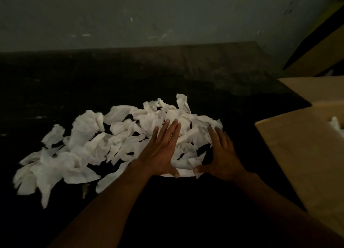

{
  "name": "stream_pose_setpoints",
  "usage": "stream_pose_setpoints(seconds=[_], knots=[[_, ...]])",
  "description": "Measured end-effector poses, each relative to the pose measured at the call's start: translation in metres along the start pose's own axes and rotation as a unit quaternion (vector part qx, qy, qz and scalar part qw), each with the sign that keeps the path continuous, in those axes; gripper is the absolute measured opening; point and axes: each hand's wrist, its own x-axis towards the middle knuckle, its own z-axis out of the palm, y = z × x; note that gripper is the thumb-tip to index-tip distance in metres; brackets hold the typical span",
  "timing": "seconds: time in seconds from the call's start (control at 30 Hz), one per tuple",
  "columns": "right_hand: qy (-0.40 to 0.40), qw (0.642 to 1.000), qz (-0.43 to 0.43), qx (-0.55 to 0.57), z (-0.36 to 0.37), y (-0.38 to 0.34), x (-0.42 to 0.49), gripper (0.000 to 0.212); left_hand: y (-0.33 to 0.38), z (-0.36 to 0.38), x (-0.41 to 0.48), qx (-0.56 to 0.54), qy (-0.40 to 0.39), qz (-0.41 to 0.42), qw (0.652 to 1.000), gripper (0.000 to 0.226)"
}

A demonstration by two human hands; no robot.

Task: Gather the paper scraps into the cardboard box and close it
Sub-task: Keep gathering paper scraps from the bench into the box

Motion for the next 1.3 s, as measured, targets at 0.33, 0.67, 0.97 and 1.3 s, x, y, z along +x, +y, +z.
stream_pose_setpoints(seconds=[0.33, 0.67, 0.97, 1.3], knots=[[-0.095, 0.993, 0.009, -0.074, -0.016, 0.005, 0.098, 0.147, -0.034, 0.022, 0.072, -0.009, -0.128, 0.021, 0.992, 0.153], [-0.118, 0.993, -0.016, 0.007, -0.003, 0.019, 0.089, 0.130, -0.037, 0.046, 0.072, -0.197, -0.011, -0.065, 0.978, 0.135], [-0.032, 0.997, -0.039, 0.065, 0.025, 0.014, 0.053, 0.148, -0.027, 0.062, 0.052, -0.148, 0.131, -0.077, 0.977, 0.045], [-0.021, 0.995, -0.092, -0.037, 0.035, 0.020, 0.059, 0.117, -0.017, 0.073, 0.036, -0.265, 0.133, -0.113, 0.948, 0.075]])
